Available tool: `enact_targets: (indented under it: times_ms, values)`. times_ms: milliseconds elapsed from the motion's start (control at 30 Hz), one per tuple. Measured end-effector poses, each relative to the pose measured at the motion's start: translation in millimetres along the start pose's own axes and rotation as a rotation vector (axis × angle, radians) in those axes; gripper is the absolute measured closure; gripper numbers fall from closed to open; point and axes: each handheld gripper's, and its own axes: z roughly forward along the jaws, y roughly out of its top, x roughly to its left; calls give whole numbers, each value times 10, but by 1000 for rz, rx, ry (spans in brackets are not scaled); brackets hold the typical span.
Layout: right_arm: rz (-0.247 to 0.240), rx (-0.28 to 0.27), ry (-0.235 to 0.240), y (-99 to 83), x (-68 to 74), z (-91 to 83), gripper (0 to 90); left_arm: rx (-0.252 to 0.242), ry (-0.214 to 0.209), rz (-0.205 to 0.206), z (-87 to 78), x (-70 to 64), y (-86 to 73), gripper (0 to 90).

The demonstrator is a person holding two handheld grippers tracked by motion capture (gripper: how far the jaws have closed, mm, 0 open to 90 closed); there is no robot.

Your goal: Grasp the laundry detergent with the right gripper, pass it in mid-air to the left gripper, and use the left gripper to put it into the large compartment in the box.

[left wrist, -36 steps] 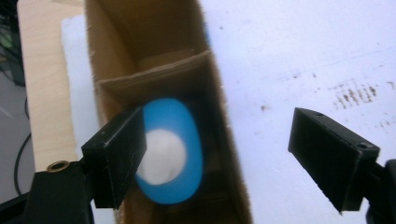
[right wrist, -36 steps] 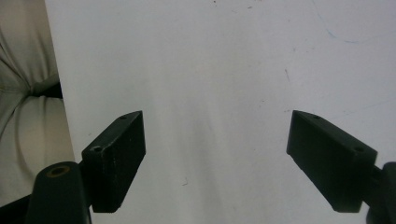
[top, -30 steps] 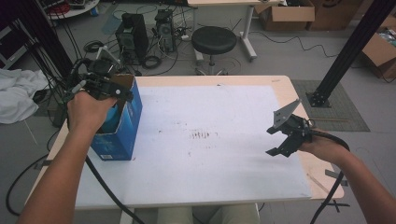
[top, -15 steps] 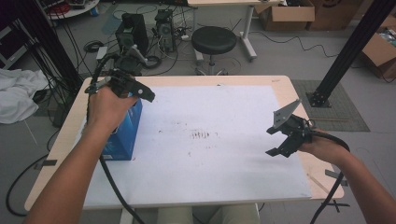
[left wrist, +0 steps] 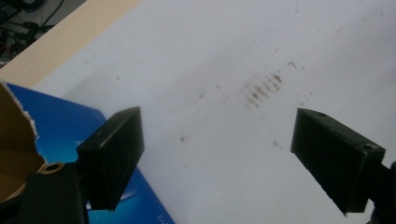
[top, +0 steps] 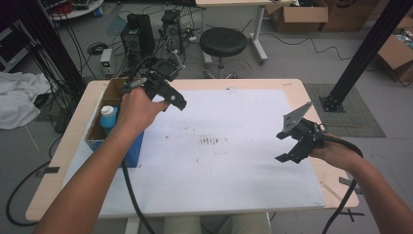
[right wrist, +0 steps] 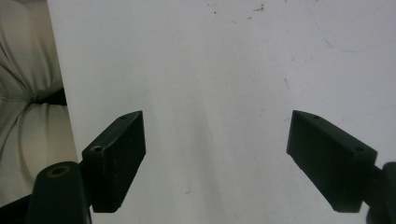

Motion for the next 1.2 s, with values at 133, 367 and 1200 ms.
enact_targets:
  times_ms: [133, 367, 1200]
  values:
    - [1, -5, -2, 23, -17, 5, 193, 22, -12, 37, 90, -92, 72, 181]
    - [5, 0, -2, 75, -16, 5, 193, 48, -30, 108, 211, -227, 165, 187]
    - [2, 4, 10, 266, -72, 30, 193, 74, -83, 297, 314, -246, -31, 194]
